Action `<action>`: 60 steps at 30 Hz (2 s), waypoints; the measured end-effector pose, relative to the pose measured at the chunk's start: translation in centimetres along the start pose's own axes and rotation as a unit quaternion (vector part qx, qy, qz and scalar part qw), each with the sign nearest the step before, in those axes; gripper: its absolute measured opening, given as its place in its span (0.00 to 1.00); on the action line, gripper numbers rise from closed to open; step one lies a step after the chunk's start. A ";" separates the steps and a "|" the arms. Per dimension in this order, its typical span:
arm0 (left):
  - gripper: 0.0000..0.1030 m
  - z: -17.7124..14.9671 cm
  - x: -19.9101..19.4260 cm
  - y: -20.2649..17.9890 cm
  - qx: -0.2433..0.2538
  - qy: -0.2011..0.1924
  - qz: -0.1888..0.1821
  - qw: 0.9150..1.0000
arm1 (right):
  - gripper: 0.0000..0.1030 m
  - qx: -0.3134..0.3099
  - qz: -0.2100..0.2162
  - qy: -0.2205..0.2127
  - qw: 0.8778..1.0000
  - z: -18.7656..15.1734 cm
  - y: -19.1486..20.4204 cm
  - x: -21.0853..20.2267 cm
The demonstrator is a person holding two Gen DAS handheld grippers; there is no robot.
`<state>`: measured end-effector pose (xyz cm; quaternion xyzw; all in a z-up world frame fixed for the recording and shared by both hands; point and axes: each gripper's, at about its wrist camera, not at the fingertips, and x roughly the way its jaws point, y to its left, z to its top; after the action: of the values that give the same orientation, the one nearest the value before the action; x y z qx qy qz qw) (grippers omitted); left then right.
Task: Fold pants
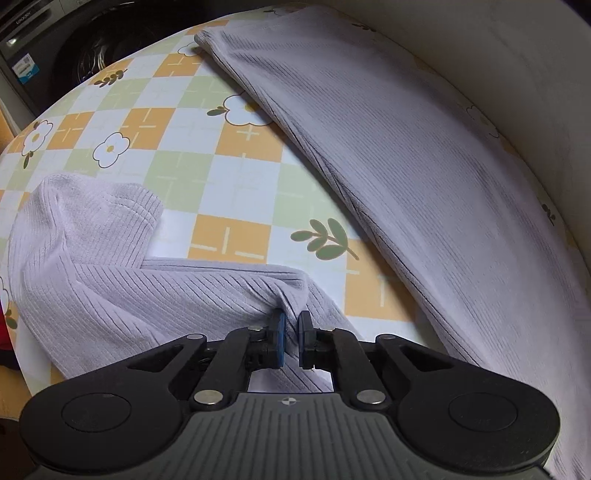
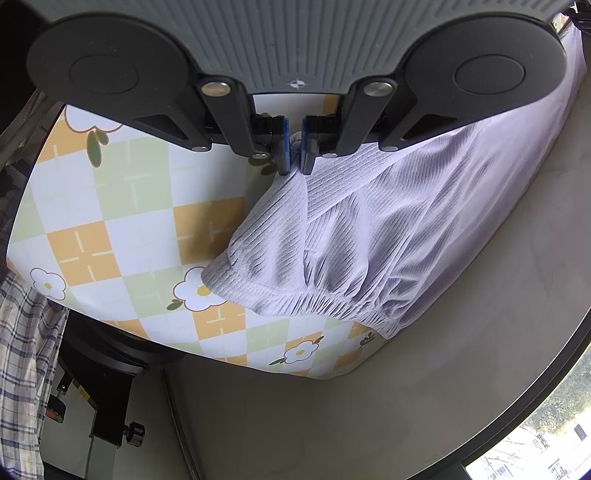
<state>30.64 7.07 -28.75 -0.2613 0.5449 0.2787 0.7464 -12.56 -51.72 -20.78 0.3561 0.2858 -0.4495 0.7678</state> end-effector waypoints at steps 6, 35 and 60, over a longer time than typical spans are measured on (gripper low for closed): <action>0.06 1.5 -2.4 0.4 0.007 -0.046 -0.049 0.998 | 0.05 0.001 0.006 -0.012 1.000 0.6 0.6 -0.2; 0.11 -4.0 -7.2 16.0 -0.069 -0.009 -0.057 0.996 | 0.06 0.034 0.007 0.037 0.999 0.3 -2.6 -1.7; 0.40 -3.1 -3.8 -0.2 0.319 -0.135 -0.030 0.938 | 0.51 -0.062 -0.064 -0.098 0.991 -1.7 7.3 -3.9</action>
<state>27.79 4.25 -25.95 0.0143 0.4909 0.1009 0.8653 -7.93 -45.97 -16.63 0.2430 0.2588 -0.5119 0.7823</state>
